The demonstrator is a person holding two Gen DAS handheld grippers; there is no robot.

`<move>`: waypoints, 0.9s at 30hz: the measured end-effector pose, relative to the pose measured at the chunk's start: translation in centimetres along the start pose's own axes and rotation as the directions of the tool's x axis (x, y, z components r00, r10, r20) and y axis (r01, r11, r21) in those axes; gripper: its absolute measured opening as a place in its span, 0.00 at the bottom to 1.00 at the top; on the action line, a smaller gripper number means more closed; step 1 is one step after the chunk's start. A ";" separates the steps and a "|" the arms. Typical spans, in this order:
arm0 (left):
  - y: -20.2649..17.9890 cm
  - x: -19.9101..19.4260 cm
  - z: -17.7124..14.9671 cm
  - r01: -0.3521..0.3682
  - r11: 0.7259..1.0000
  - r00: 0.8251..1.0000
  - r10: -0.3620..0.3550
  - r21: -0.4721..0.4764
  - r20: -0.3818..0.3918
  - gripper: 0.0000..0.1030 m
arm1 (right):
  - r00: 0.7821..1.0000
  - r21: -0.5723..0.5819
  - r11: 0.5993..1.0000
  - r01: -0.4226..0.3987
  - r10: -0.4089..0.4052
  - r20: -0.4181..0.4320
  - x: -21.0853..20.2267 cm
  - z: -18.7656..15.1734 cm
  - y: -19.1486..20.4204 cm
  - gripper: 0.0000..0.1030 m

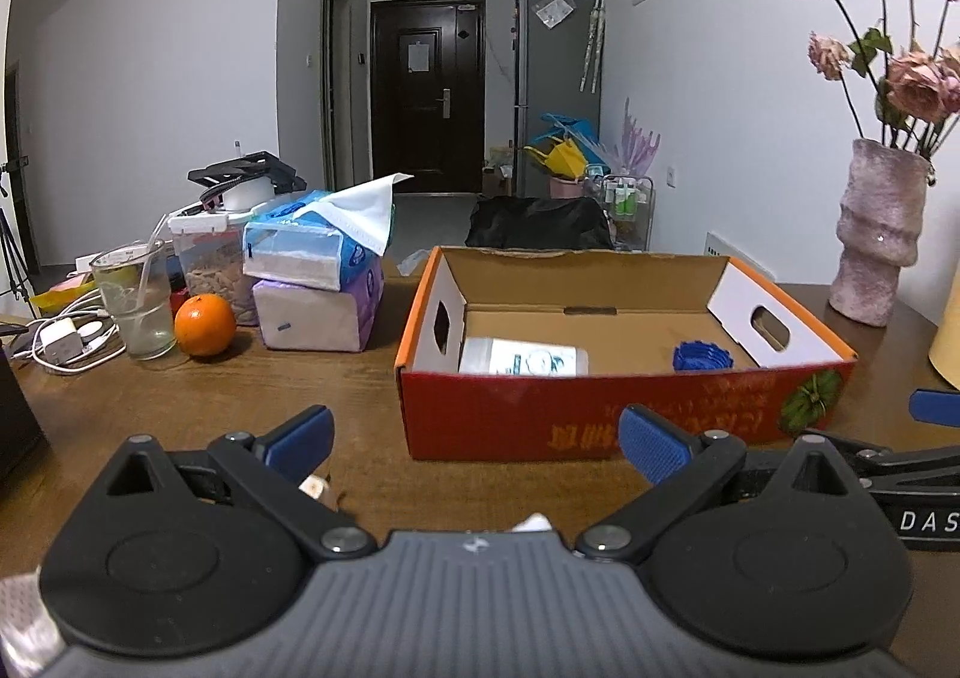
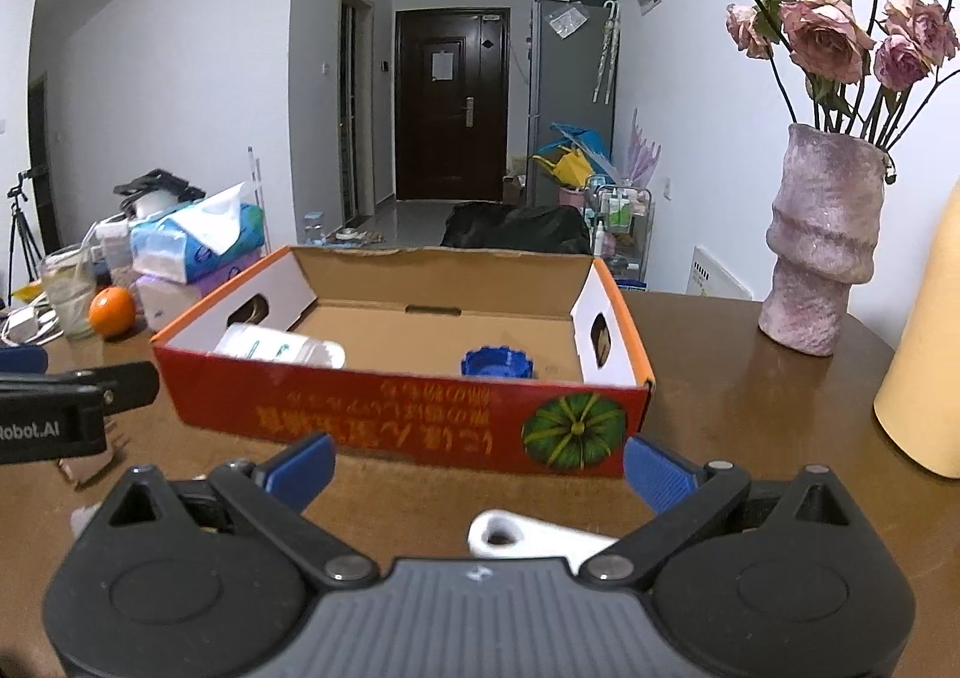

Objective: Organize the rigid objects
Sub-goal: 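Withdraw both tools from the box back toward the table items, then grasp the green plastic bottle with the right gripper while the left grasps the grey tape roll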

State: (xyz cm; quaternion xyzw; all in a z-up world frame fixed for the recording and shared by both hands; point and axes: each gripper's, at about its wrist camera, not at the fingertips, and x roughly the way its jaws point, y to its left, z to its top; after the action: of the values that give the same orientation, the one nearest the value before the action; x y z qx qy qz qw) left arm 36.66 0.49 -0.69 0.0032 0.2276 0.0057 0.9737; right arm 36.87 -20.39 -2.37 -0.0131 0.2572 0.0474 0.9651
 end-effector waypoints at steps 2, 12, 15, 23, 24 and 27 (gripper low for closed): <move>0.0 -0.6 -0.5 0.002 1.000 1.000 -0.002 0.006 -0.003 1.00 | 1.000 -0.001 1.000 -0.001 0.000 -0.005 -0.5 -0.5 0.1 1.00; 0.0 -3.5 -2.9 0.021 0.999 0.999 -0.020 0.027 -0.029 1.00 | 1.000 -0.009 1.000 -0.005 0.005 -0.023 -3.6 -3.2 0.6 1.00; 0.0 -4.2 -3.7 0.024 0.999 0.999 -0.023 0.035 -0.036 1.00 | 1.000 -0.013 1.000 -0.005 0.005 -0.023 -4.4 -3.8 0.7 1.00; 0.0 -5.7 -5.2 0.037 0.998 0.998 -0.034 0.048 -0.058 1.00 | 0.999 -0.028 1.000 -0.010 0.009 -0.038 -6.1 -5.5 1.1 1.00; -0.1 -5.9 -5.4 0.039 0.998 0.997 -0.036 0.048 -0.062 1.00 | 0.999 -0.031 0.999 -0.010 0.009 -0.040 -6.3 -5.6 1.2 1.00; 0.0 -6.2 -5.9 0.044 0.998 0.996 -0.040 0.044 -0.078 1.00 | 0.999 -0.037 0.999 -0.009 0.008 -0.051 -6.5 -6.1 1.4 1.00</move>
State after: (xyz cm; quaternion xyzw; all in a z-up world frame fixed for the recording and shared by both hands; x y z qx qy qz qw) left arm 28.52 0.47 -3.22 0.0207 0.2649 -0.0198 0.9638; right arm 28.04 -19.85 -4.44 -0.0313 0.2805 0.0560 0.9577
